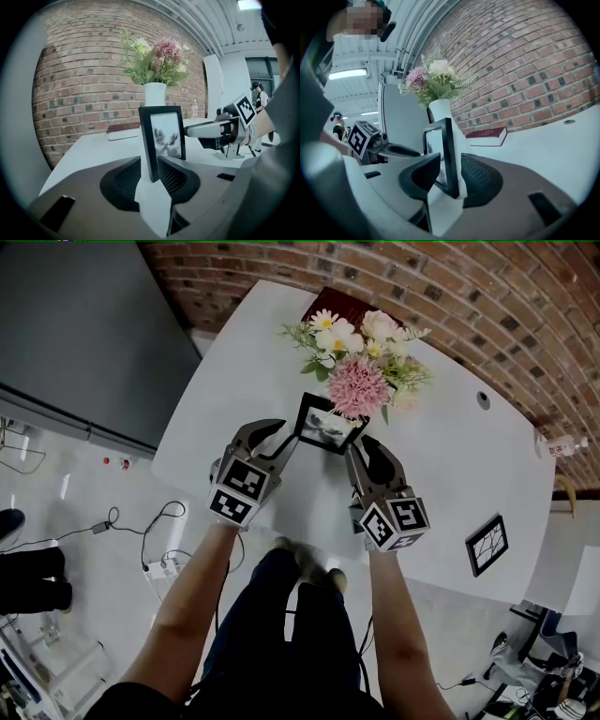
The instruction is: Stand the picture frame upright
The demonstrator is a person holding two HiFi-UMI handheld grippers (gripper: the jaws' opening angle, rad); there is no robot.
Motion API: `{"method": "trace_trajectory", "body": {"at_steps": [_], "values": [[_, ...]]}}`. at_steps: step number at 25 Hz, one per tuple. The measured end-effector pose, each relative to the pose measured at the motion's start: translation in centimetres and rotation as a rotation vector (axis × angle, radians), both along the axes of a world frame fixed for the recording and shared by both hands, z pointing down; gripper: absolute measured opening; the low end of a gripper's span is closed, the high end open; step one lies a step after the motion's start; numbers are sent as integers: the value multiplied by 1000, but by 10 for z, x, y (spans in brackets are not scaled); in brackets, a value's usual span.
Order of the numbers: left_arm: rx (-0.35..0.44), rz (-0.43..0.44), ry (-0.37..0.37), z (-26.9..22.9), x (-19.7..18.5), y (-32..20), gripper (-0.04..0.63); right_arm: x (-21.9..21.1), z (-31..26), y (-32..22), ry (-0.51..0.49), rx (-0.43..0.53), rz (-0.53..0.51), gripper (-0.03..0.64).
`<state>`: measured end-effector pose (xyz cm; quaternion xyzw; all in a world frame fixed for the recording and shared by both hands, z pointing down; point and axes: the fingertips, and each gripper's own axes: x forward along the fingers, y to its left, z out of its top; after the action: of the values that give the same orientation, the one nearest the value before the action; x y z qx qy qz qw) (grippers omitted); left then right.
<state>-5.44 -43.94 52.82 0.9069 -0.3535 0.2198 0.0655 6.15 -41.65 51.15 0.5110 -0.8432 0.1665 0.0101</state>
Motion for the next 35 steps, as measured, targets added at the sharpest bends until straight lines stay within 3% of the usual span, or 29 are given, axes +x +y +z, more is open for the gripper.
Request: {"method": "trace_trajectory", "body": {"at_steps": [3,11,15,22,26,30,35], "values": [[-6,-9,5,-3,-6,5,118,5,0,9,-19,-16,14,140],[-32,-46,42,-8,-25,21,3,5,-10,31,-30,-20,25,47],[-37,-60,89,-17,-32,32,3,-1,-19,43,-26,-12,5,5],[-44,-106,225,-37,-42,61,2,-18,-42,70,-19,17,-58,5],[-8,-124,301,-63,-43,80,2,-27,-61,88,37,50,-92,3],[29,-141,344,-84,-44,101,2,-33,-76,109,71,77,-95,3],[44,-147,372,-97,-44,137,2,-34,-86,141,46,78,-61,3]]}}
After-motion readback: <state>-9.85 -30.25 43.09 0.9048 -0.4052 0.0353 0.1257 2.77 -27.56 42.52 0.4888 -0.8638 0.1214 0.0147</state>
